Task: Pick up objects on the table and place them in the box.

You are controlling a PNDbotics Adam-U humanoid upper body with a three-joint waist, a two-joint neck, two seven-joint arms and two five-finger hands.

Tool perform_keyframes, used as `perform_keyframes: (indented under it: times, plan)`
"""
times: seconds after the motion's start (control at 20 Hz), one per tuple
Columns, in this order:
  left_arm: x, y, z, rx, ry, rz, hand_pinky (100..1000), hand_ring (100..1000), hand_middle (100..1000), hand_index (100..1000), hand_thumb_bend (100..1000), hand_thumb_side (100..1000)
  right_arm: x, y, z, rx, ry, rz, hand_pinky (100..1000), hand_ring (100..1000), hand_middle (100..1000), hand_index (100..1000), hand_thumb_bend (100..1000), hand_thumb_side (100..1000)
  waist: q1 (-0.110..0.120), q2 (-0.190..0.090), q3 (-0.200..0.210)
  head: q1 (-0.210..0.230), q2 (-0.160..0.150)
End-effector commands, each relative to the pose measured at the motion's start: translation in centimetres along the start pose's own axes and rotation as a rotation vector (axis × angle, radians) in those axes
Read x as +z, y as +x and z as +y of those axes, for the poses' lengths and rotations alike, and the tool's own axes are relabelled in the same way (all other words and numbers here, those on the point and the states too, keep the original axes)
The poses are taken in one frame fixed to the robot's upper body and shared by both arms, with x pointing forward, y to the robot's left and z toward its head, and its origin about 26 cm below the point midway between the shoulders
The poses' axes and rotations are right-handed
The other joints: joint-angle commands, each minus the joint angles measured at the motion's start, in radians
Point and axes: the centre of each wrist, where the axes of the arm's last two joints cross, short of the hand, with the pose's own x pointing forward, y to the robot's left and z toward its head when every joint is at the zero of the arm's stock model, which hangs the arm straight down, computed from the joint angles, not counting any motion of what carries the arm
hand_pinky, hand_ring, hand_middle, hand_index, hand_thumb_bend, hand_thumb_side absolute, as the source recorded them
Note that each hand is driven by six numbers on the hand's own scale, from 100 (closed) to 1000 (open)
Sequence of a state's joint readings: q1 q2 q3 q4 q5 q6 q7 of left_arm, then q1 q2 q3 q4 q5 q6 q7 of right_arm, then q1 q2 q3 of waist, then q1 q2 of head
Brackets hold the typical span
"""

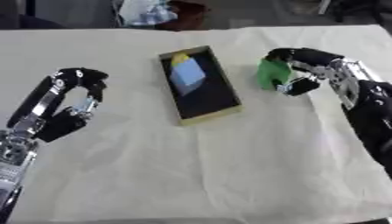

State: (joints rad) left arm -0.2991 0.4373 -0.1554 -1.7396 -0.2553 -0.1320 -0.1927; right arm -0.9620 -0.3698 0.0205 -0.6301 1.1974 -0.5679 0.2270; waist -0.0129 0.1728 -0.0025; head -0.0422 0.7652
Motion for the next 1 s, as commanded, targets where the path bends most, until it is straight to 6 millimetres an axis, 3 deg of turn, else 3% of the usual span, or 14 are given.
perform_keyframes:
  times: [0.05,0.25,0.7,1.0]
  plan:
    - [-0.1,0.5,0.7,-0.016,0.012,-0.019,793,588,592,779,100,680,0.0,-0.3,-1.6,0.032,-0.044,0.027,916,982,1000,1000,100,400,-0.008,-0.029,0.001,-0.004,0.005]
    - [-0.1,0.4,0.6,-0.012,0.012,-0.017,794,588,592,780,100,679,-0.3,-0.2,-1.7,0.032,-0.057,0.049,914,974,972,1000,100,341,-0.007,-0.028,0.004,-0.008,0.005]
    - [-0.1,0.4,0.5,-0.012,0.010,-0.014,794,588,592,781,100,679,-0.3,-0.2,-1.6,0.031,-0.081,0.066,892,916,690,1000,100,223,-0.008,-0.028,0.004,-0.011,0.005]
    - [-0.1,0.4,0.5,-0.010,0.014,-0.015,794,587,592,781,100,675,-0.5,0.4,-3.5,0.019,-0.193,0.013,890,903,633,1000,100,191,-0.007,-0.029,0.005,-0.011,0.005]
